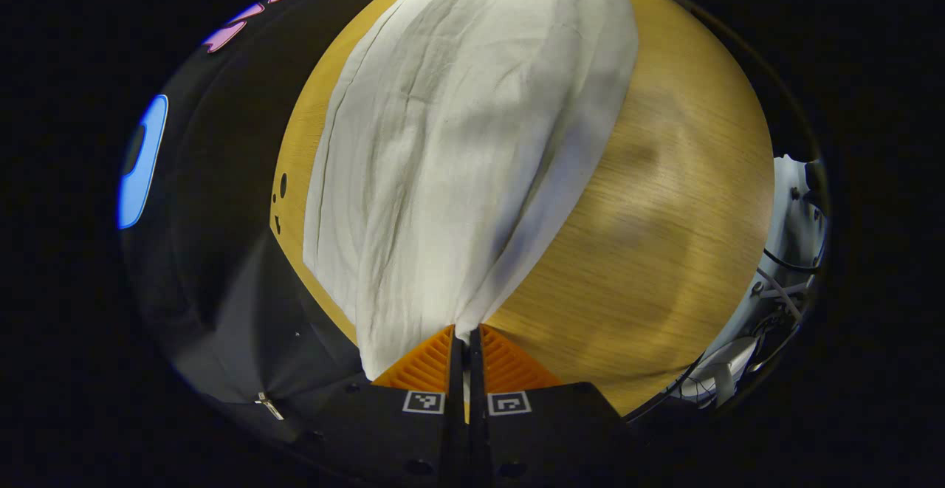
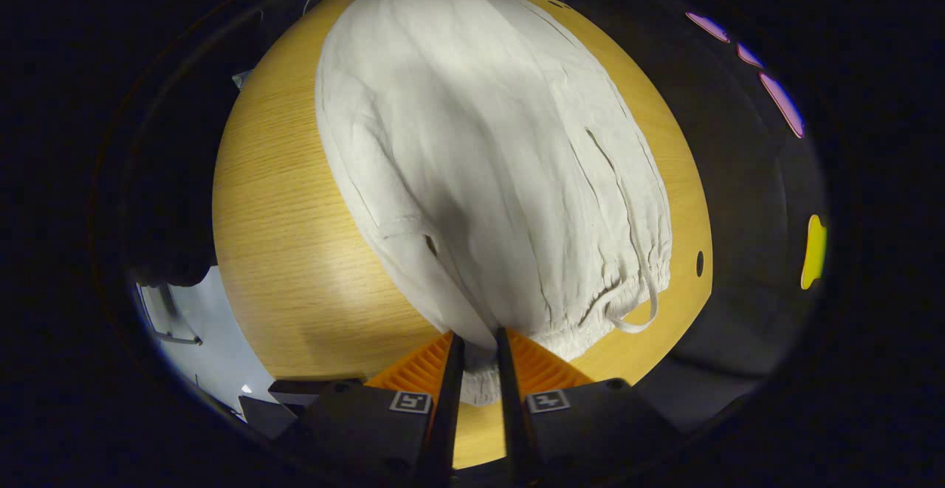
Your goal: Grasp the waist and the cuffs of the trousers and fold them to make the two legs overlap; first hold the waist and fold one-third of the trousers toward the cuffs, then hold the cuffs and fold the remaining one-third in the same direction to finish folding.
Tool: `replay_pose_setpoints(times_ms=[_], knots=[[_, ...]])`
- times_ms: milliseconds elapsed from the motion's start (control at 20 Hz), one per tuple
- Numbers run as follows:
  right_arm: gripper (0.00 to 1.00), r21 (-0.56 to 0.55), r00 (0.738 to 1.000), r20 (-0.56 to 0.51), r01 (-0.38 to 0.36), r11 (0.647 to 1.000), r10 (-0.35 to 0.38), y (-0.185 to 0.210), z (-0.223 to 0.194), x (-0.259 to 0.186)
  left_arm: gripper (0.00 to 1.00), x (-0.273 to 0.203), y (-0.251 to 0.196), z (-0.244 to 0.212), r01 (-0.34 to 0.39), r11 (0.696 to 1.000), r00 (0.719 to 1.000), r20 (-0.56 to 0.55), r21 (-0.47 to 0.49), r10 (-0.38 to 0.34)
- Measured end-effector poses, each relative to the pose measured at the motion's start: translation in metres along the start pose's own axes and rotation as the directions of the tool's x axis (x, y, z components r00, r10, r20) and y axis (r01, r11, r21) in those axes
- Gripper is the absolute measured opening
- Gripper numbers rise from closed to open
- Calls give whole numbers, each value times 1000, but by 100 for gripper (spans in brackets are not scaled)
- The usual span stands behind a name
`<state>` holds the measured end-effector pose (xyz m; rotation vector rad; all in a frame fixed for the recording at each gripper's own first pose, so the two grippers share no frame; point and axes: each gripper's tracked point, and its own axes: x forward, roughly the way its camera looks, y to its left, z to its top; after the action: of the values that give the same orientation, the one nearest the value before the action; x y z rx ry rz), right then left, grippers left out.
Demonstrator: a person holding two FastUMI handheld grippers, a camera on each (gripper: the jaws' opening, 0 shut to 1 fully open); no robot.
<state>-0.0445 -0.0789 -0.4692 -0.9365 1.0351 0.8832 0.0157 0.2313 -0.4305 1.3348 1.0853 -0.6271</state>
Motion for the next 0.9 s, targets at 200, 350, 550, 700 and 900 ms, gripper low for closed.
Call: replay_pose_setpoints(times_ms=[200,350,550,700,900], knots=[[7,28,1000,18,-3,1000,3,-1,0,0,6,-1,-1,0,16,990,1000,-6,-142,-17],[7,90,998,54,31,995,-36,-11,4,-13,6,-2,1,1,20,968,1000,3,-250,-20],[7,240,984,109,110,965,-139,-38,22,-41,6,-6,8,13,-32,927,999,15,-374,41],[7,356,963,122,184,916,-241,-73,30,-58,6,-16,24,27,-67,873,995,28,-483,92],[7,550,914,123,262,793,-387,-129,45,-81,6,-28,65,50,-107,809,983,61,-578,174]])
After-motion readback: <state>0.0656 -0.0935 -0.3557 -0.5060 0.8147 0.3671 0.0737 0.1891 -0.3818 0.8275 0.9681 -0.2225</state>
